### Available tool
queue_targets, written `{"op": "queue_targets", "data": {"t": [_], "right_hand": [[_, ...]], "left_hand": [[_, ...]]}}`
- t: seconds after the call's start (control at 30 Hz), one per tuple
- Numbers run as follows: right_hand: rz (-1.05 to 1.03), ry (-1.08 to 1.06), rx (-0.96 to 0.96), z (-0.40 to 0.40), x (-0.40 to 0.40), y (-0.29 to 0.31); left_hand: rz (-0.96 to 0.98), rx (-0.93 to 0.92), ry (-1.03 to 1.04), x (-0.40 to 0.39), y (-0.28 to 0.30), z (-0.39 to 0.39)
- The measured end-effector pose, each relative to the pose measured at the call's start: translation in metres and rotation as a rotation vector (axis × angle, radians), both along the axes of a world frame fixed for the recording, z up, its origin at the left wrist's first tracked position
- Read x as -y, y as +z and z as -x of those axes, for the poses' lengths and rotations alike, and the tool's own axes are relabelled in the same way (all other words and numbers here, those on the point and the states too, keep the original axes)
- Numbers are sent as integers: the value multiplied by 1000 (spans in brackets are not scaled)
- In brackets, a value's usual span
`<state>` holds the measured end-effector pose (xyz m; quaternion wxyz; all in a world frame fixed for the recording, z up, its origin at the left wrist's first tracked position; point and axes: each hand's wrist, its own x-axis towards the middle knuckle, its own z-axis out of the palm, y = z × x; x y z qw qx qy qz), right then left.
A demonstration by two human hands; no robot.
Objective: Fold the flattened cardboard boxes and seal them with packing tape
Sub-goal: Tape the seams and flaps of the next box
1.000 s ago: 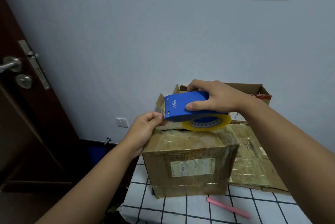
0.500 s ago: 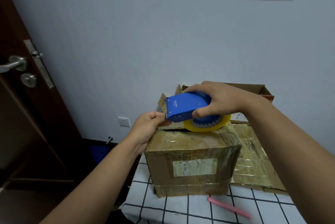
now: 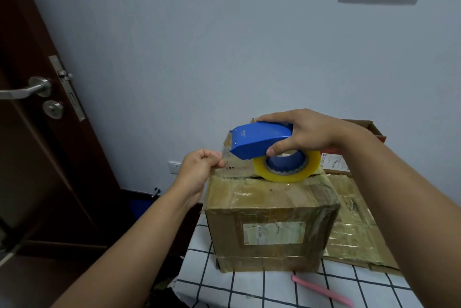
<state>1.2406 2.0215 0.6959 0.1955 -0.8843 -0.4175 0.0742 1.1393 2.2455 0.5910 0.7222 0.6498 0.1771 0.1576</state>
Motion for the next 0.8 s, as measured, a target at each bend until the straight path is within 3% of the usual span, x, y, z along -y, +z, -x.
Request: {"op": "queue_targets", "data": {"t": [0.47,0.63,0.8], "right_hand": [[113,1,13,-1,-20,0],[138,24,9,2,-30,-3],[134,12,19,-2,-31,-6]], "left_hand": [[124,-88,86,-52,-17,18],[351,-192,25,-51,-39,27],[502,-167,-15,-40,-50,33]]}}
